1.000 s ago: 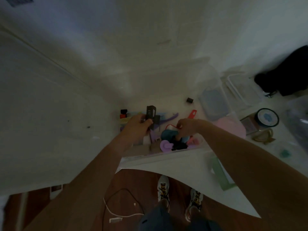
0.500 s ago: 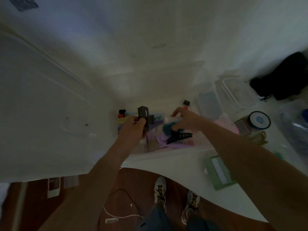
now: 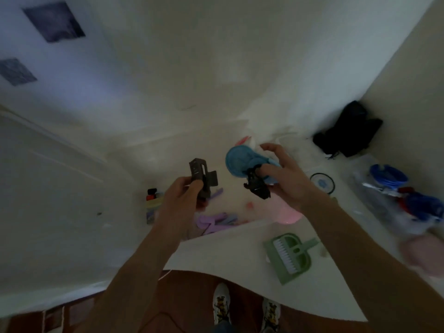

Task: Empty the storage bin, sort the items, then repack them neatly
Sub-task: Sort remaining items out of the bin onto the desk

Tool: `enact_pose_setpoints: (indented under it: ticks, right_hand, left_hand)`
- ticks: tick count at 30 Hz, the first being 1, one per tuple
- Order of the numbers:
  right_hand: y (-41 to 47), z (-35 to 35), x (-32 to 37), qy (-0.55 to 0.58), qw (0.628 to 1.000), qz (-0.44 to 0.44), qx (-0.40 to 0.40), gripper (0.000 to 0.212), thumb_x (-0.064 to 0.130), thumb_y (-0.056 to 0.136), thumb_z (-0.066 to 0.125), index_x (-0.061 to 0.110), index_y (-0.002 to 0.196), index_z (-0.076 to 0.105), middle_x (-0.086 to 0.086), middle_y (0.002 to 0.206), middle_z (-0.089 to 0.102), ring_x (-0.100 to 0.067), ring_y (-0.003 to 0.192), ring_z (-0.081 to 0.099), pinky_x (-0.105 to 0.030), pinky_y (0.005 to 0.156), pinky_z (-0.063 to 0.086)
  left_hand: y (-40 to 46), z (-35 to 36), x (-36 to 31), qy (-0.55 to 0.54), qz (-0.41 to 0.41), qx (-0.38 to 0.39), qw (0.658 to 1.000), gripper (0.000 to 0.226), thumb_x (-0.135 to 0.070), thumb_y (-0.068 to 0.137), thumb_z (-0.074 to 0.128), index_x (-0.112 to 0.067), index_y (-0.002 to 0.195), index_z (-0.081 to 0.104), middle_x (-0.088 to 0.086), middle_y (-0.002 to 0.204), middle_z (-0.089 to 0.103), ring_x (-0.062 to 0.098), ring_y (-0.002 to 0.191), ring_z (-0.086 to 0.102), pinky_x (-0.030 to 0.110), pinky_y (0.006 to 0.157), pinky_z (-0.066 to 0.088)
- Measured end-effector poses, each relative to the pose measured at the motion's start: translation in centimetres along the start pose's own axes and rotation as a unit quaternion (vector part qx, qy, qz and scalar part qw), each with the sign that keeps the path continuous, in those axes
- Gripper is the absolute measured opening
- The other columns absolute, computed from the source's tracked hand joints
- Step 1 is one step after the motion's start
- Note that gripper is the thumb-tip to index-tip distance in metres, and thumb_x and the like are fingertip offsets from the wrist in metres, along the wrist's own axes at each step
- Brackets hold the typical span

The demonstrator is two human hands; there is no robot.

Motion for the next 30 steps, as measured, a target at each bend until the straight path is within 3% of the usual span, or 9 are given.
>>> enact_pose_setpoints:
  ticks: [3, 6, 10, 13, 16, 19, 23, 25, 30]
  right_hand:
    - [-3.6, -3.6, 1.7, 0.155, 0.987, -0.042, 0.007, 0.054, 0.001, 0.071, 0.063, 0.019, 0.120, 0.050, -0.019, 0.119, 0.061, -0.036, 0.093, 0.066, -0.043, 0.074, 0.057]
    - [-7.9, -9.6, 3.2, 0.246, 0.964, -0.096, -0.015, 0.075, 0.015, 0.067, 0.078, 0.014, 0.133, 0.043, -0.014, 0.126, 0.060, -0.031, 0.107, 0.064, -0.046, 0.089, 0.056]
    - [-13.1, -18.8, 3.3, 0.326, 0.936, -0.072, -0.109, 0.041, 0.024, 0.095, 0.040, 0.005, 0.125, 0.060, -0.012, 0.107, 0.066, -0.023, 0.086, 0.071, -0.032, 0.069, 0.058]
    - [-16.5, -23.6, 2.0, 0.352, 0.928, -0.095, -0.076, 0.062, 0.037, 0.105, 0.011, 0.005, 0.140, 0.050, -0.019, 0.141, 0.051, -0.029, 0.124, 0.055, -0.036, 0.103, 0.042]
    - [-18.0, -26.9, -0.3, 0.325, 0.937, -0.097, -0.083, 0.051, 0.035, 0.102, 0.031, 0.005, 0.136, 0.054, -0.026, 0.135, 0.055, -0.032, 0.117, 0.059, -0.036, 0.095, 0.049]
    - [-18.6, -29.0, -4.4, 0.295, 0.943, -0.075, -0.137, 0.072, 0.039, 0.083, 0.071, 0.008, 0.142, 0.045, -0.036, 0.138, 0.045, -0.033, 0.099, 0.061, -0.036, 0.073, 0.057]
    - [-19.8, -31.7, -9.3, 0.300, 0.925, -0.058, -0.227, 0.094, 0.039, 0.071, 0.085, 0.013, 0.146, 0.035, -0.033, 0.146, 0.036, -0.037, 0.099, 0.062, -0.041, 0.076, 0.057]
    - [-20.4, -32.5, -10.3, 0.296, 0.916, -0.056, -0.265, 0.087, 0.032, 0.071, 0.083, 0.013, 0.143, 0.038, -0.033, 0.142, 0.042, -0.041, 0.102, 0.063, -0.045, 0.078, 0.058]
    - [-19.6, -34.0, -11.1, 0.260, 0.908, -0.060, -0.323, 0.039, 0.003, 0.096, 0.044, 0.016, 0.132, 0.041, -0.027, 0.130, 0.052, -0.044, 0.099, 0.066, -0.055, 0.088, 0.054]
  left_hand:
    - [-1.3, 3.1, -1.6, -0.007, 0.022, 0.036, 0.999, 0.016, -0.013, 0.100, 0.052, -0.004, 0.108, 0.062, 0.010, 0.082, 0.071, 0.024, 0.070, 0.064, 0.021, 0.053, 0.054]
    - [-3.0, 7.0, -2.7, -0.008, 0.032, 0.089, 0.996, 0.017, -0.016, 0.099, 0.053, -0.007, 0.108, 0.065, 0.012, 0.085, 0.073, 0.026, 0.073, 0.067, 0.031, 0.062, 0.053]
    - [-5.6, 12.8, -4.1, 0.010, 0.070, 0.149, 0.986, 0.017, -0.015, 0.099, 0.053, -0.009, 0.107, 0.066, 0.013, 0.087, 0.074, 0.025, 0.071, 0.067, 0.035, 0.068, 0.054]
    - [-7.4, 17.5, -3.8, 0.045, 0.085, 0.181, 0.979, 0.015, -0.015, 0.097, 0.054, -0.010, 0.107, 0.065, 0.009, 0.084, 0.073, 0.019, 0.068, 0.068, 0.030, 0.063, 0.054]
    - [-8.7, 22.3, -1.1, 0.132, 0.116, 0.211, 0.962, 0.008, -0.016, 0.097, 0.054, -0.017, 0.097, 0.062, 0.003, 0.078, 0.070, 0.008, 0.059, 0.065, 0.026, 0.060, 0.055]
    - [-8.8, 26.7, 2.8, 0.331, 0.173, 0.223, 0.900, 0.015, -0.030, 0.097, 0.050, -0.017, 0.099, 0.057, 0.002, 0.086, 0.070, 0.022, 0.076, 0.067, 0.037, 0.073, 0.055]
    - [-8.8, 31.3, 5.9, 0.463, 0.245, 0.207, 0.826, 0.024, -0.035, 0.098, 0.045, -0.013, 0.105, 0.052, 0.007, 0.094, 0.067, 0.026, 0.081, 0.065, 0.036, 0.071, 0.054]
    - [-8.3, 33.4, 6.8, 0.493, 0.284, 0.195, 0.799, 0.029, -0.037, 0.098, 0.043, -0.011, 0.106, 0.054, 0.008, 0.093, 0.068, 0.026, 0.082, 0.065, 0.035, 0.072, 0.054]
    - [-5.6, 37.8, 8.5, 0.585, 0.295, 0.182, 0.734, 0.035, -0.035, 0.100, 0.043, -0.007, 0.114, 0.059, 0.013, 0.107, 0.069, 0.029, 0.095, 0.065, 0.033, 0.079, 0.049]
Point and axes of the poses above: each hand's wrist, its own y-axis towards the middle knuckle, its own z-axis out of the palm, x = y × z, the point moved 5 cm from there along y, towards the middle knuckle
